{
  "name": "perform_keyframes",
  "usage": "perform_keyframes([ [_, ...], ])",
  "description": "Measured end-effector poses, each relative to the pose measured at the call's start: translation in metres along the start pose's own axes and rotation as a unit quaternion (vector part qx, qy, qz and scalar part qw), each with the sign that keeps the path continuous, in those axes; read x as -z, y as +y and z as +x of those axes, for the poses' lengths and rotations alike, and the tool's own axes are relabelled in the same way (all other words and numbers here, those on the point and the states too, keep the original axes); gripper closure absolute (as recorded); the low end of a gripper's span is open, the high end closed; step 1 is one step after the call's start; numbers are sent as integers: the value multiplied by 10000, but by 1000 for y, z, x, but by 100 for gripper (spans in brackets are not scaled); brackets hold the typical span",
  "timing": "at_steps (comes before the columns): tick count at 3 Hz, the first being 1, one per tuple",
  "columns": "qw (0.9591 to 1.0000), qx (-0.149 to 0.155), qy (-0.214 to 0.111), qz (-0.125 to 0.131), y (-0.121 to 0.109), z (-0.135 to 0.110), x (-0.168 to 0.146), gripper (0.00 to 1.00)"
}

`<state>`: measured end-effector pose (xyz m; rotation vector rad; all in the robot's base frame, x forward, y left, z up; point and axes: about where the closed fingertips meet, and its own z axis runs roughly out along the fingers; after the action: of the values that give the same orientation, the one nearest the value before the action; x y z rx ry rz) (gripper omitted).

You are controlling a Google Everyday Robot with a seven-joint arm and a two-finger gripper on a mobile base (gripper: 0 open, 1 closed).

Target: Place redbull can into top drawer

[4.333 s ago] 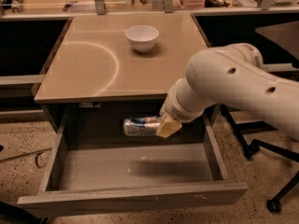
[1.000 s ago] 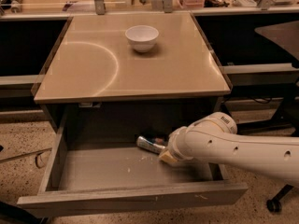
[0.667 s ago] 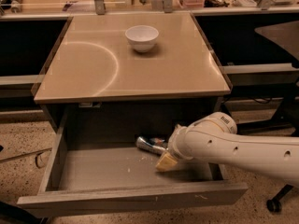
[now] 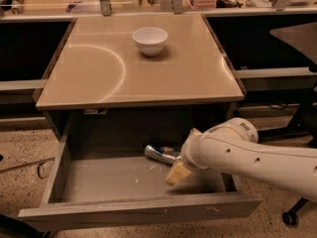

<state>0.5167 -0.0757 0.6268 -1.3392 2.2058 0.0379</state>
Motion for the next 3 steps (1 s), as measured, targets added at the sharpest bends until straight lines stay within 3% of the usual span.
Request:
perform_keyframes([
  [1, 9994, -79, 148, 303, -7, -3, 43, 0],
  [2, 9960, -145, 266, 846, -23, -12, 102, 0],
  [3, 9897, -129, 346, 1382, -40, -32, 154, 0],
])
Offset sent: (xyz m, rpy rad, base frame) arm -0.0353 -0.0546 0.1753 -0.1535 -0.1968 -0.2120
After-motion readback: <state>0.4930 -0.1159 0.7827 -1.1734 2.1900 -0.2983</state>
